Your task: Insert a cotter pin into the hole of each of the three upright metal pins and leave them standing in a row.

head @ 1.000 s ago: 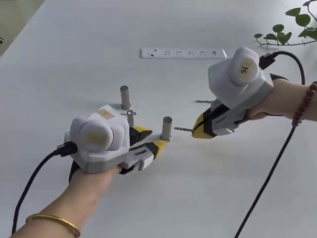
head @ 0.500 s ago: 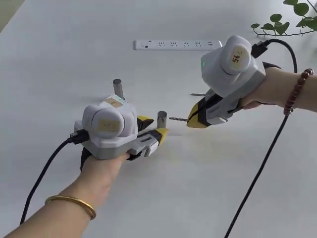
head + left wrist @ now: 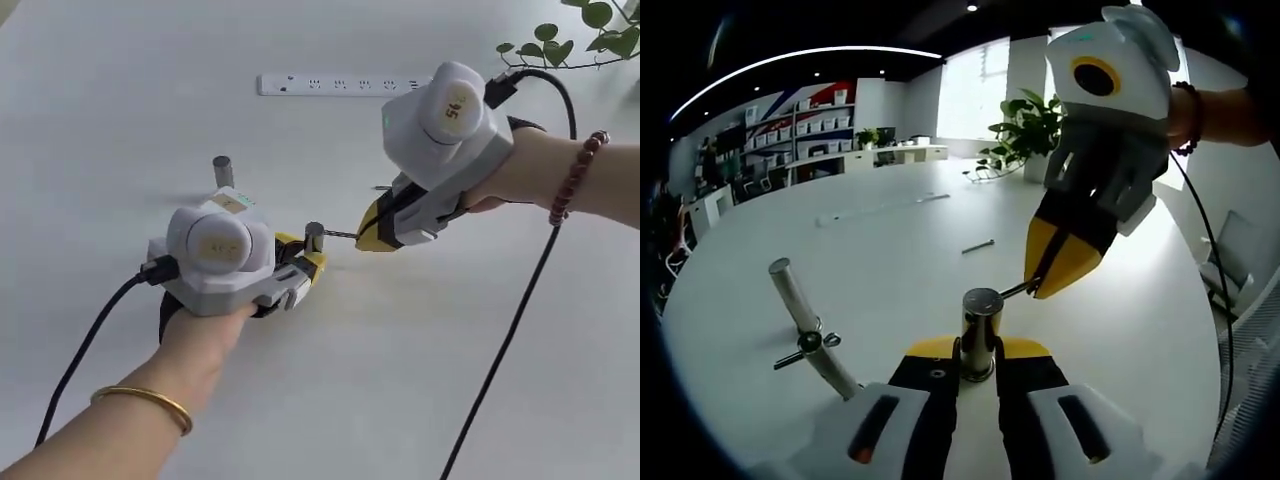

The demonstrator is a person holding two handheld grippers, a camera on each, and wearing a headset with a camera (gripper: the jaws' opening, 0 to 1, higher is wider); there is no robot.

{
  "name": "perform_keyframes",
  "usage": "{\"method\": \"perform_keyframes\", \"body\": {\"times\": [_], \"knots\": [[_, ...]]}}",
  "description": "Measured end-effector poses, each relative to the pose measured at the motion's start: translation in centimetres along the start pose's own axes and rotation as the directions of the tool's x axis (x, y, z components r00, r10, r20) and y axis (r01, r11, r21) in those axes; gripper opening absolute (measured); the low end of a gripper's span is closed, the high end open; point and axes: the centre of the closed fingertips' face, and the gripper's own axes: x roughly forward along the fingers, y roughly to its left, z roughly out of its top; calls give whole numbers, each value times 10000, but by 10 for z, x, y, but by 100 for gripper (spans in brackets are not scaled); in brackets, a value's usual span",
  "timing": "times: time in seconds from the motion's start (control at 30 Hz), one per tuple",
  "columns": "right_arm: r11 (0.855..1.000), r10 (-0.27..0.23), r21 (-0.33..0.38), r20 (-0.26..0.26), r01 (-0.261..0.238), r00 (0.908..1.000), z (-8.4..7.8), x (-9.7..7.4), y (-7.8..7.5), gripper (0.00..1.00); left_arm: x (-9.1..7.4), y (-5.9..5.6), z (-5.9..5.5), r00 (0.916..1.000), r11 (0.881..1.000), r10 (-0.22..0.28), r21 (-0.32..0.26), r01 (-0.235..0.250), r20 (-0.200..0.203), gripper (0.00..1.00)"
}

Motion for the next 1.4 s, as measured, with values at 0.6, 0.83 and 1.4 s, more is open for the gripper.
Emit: {"method": "perform_keyframes", "body": {"times": [0.6, 0.83, 1.4], "knots": [[9918, 42, -1277, -269, -76, 9996, 3, 8, -15, 0, 0, 2, 0, 9998, 9995, -195, 245, 193, 46, 11], [9755, 112, -2193, -238, -162, 9997, 4, 8, -17, 0, 0, 2, 1, 9996, 9990, -274, 354, 271, 96, 11], [9736, 229, -2275, 82, -205, 9997, 22, 15, -12, 0, 4, 1, 2, 9993, 9989, -326, 337, 320, 187, 11]]}}
